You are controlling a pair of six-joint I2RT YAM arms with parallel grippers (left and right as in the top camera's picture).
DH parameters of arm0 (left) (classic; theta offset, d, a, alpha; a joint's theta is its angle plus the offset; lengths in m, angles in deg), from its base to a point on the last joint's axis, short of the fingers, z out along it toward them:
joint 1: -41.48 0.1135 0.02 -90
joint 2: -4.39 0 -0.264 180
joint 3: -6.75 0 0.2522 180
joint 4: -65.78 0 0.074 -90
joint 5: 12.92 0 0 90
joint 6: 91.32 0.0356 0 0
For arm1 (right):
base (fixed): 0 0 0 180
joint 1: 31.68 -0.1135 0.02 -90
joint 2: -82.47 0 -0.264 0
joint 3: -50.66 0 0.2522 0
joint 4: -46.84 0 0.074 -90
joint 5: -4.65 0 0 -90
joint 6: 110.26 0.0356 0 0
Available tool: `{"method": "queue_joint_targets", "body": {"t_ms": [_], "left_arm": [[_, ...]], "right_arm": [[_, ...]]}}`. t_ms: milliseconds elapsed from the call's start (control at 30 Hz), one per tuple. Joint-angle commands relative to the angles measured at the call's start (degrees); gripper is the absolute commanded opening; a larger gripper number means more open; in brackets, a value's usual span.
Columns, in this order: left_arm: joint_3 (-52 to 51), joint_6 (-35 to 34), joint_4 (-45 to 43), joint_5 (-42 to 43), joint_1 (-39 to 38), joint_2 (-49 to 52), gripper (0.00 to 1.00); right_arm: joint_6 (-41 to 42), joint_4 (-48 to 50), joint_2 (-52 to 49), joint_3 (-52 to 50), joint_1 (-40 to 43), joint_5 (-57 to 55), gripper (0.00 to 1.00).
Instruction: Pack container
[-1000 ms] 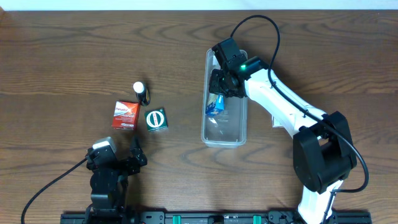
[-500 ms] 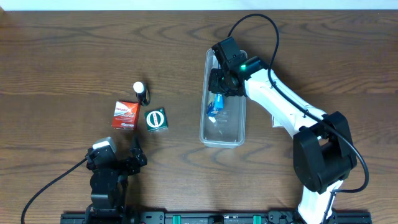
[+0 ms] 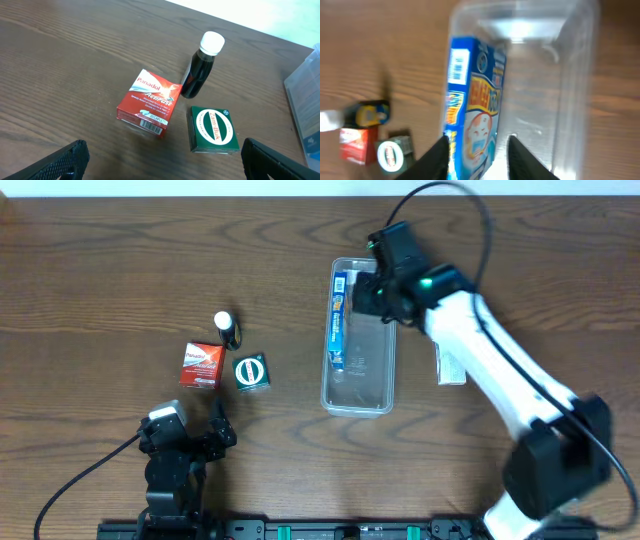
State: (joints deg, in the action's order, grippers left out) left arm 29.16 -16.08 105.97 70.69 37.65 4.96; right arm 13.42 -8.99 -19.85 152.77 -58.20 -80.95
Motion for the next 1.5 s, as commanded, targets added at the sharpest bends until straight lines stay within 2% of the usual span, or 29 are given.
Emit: {"method": "queue_joint_targets", "body": {"t_ms": [0,100,200,333,533,667,767,1233,1467], "left_arm": [[-1.11,0.76,-0.02,-0.24,0.28,-0.31,0.98],[-1.11,0.76,-0.02,-0.24,0.28,-0.31,0.98],[-1.11,0.76,-0.02,-0.24,0.28,-0.31,0.98],[-1.11,0.76,-0.02,-0.24,0.28,-0.31,0.98],[-1.11,0.76,-0.02,-0.24,0.28,-0.31,0.98],[-1.11,0.76,-0.02,-0.24,0.28,-0.31,0.98],[-1.11,0.76,-0.02,-0.24,0.28,-0.31,0.98],[-1.11,0.76,-0.02,-0.24,0.28,-0.31,0.98],[-1.11,0.76,-0.02,-0.24,0.28,-0.31,0.98]], "right_arm": [[-1.81,-2.4,1.9,0.35,-0.02,-3.93,0.31],[-2.25,-3.52,1.11,0.17,-0.11,-4.57,0.33],[-6.38,-1.38,0.31,0.17,-1.05,-2.45,0.32],[-6.51,-0.04,-1.57,0.17,-2.4,-2.86,0.16],[-9.14,3.69,-6.01,0.17,-3.26,1.07,0.01],[-9.44,5.2,-7.82,0.17,-3.34,3.06,0.01],[-13.05,7.04,-8.46,0.17,-3.58,7.06,0.01],[-13.55,8.63,-11.32,0.17,-4.26,7.67,0.01],[-13.55,5.79,-11.67,0.17,-3.52,6.29,0.01]]}}
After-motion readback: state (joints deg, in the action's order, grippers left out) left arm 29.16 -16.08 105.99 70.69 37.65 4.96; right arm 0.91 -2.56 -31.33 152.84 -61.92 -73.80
